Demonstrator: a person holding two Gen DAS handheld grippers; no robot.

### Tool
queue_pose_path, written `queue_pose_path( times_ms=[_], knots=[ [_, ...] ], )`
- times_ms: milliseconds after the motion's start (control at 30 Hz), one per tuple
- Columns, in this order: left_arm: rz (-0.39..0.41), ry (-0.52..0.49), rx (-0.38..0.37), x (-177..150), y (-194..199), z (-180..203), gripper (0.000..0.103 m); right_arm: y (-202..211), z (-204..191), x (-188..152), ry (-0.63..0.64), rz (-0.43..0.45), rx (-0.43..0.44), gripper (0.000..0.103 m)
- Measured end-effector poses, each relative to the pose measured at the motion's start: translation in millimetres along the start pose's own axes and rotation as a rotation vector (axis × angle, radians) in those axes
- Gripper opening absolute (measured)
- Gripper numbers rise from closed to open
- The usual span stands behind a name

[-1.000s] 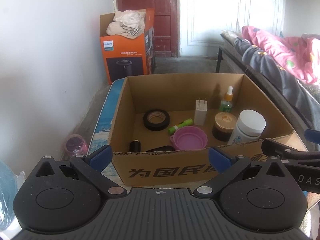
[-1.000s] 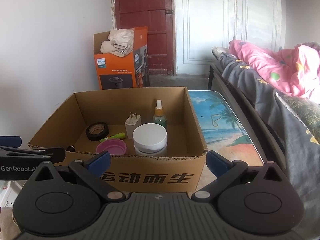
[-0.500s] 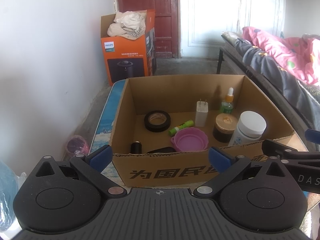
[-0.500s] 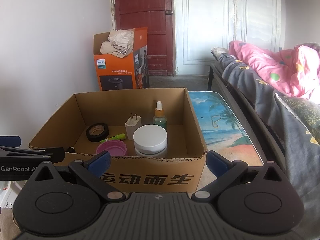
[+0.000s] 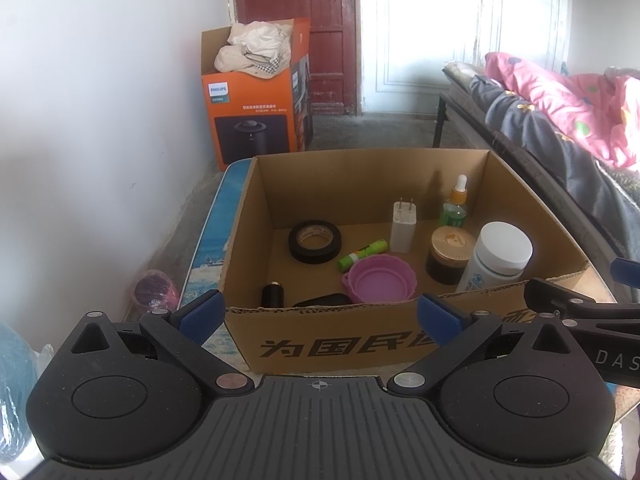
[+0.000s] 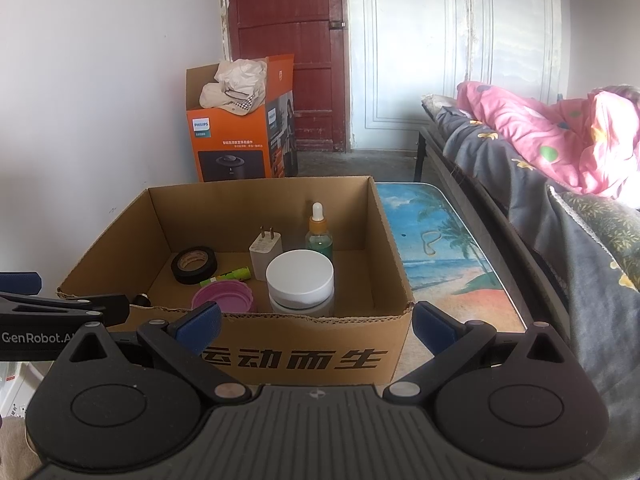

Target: Organize rigid objects

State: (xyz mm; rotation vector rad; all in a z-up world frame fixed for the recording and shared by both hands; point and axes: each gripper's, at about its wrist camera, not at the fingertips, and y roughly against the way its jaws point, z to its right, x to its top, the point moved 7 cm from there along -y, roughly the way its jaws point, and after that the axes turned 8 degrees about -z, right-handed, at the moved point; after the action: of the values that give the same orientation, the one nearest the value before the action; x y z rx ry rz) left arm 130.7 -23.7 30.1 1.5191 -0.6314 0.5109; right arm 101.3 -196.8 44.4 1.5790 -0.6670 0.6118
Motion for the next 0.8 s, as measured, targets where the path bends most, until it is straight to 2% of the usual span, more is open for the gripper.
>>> queue_pose_path(
  times_ms=[800],
  knots=[
    [0.0,-0.002,0.0,0.1,0.1,1.1,0.103,2.5,2.0,0.3,-0.003,0.0,-0.004,0.103]
  ],
)
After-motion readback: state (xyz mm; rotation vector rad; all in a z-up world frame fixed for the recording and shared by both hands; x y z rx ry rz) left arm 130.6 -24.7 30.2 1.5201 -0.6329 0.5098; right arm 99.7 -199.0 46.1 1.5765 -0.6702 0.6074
